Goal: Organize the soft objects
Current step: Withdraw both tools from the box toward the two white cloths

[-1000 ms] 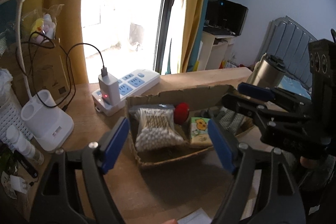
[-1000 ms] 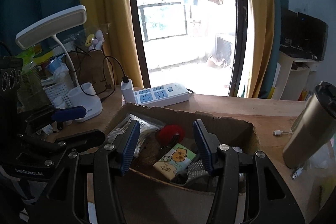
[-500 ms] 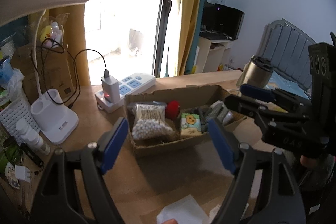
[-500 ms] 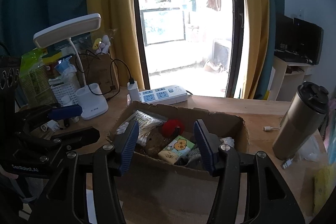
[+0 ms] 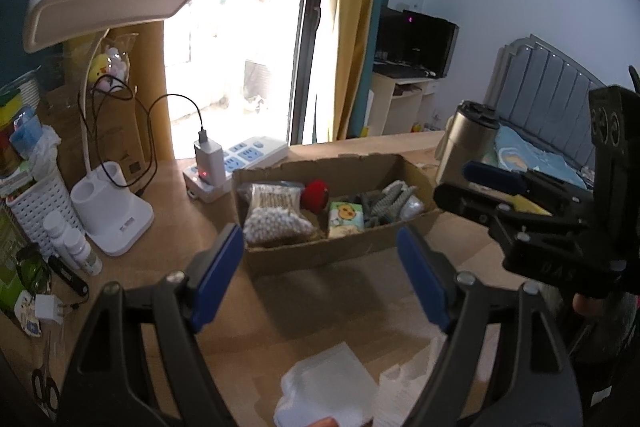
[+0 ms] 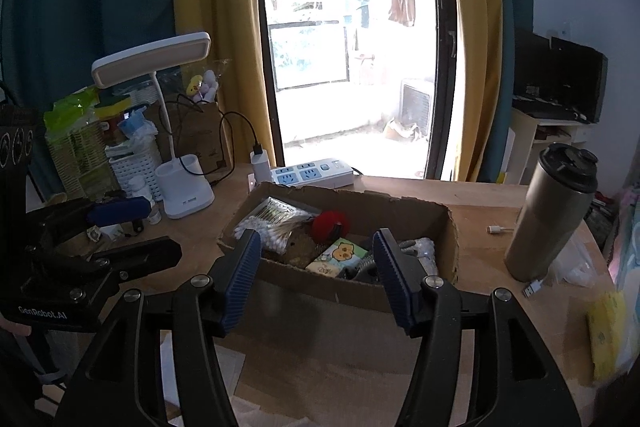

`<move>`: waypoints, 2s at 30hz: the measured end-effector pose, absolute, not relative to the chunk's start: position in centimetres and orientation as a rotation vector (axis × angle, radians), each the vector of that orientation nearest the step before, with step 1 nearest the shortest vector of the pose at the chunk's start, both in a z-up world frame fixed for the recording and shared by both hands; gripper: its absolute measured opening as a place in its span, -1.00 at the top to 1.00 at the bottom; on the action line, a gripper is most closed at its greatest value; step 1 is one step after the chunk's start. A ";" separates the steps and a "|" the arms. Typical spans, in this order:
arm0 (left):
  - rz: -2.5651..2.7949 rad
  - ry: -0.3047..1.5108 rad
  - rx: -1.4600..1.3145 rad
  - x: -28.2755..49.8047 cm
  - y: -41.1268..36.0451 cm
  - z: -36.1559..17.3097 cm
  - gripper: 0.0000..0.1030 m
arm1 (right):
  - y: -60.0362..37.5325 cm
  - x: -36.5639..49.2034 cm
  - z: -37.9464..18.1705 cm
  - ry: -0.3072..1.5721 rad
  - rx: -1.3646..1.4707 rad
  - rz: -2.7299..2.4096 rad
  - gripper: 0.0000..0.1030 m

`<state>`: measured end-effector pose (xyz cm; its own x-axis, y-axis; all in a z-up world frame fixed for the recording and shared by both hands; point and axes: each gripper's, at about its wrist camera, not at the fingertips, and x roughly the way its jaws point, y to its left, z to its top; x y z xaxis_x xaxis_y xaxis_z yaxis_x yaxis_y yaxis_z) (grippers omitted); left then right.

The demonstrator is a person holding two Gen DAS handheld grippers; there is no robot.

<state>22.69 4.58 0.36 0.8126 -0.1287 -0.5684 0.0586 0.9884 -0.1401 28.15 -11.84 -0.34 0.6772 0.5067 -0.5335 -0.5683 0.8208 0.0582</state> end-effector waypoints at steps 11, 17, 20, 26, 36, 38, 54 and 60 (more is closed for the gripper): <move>-0.104 0.608 -0.114 20.4 3.6 0.5 -0.57 | -12.5 25.9 -0.2 0.554 -0.118 0.604 -0.20; -0.105 0.603 -0.122 18.4 3.2 0.2 -0.57 | -13.0 24.1 -0.3 0.552 -0.130 0.602 -0.20; -0.107 0.606 -0.125 17.7 3.0 0.0 -0.57 | -13.3 23.3 -0.4 0.554 -0.133 0.600 -0.20; -0.108 0.615 -0.130 16.7 2.8 -0.5 -0.57 | -13.7 22.1 -0.9 0.561 -0.134 0.599 -0.20; -0.106 0.639 -0.135 14.5 1.9 -2.3 -0.57 | -14.2 20.0 -2.1 0.582 -0.147 0.604 -0.20; -0.104 0.643 -0.138 14.2 1.9 -2.6 -0.57 | -14.3 19.6 -2.4 0.584 -0.147 0.605 -0.21; -0.102 0.692 -0.159 11.9 1.0 -5.7 -0.57 | -14.5 17.2 -5.4 0.629 -0.168 0.607 -0.39; -0.090 0.721 -0.174 11.3 1.4 -7.2 -0.57 | -14.5 16.9 -6.9 0.674 -0.182 0.610 -0.41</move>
<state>11.27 1.41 -7.24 0.7482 -0.1413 -0.6482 0.0216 0.9817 -0.1890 16.90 -14.53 -6.94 0.6156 0.4696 -0.6329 -0.5835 0.8114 0.0345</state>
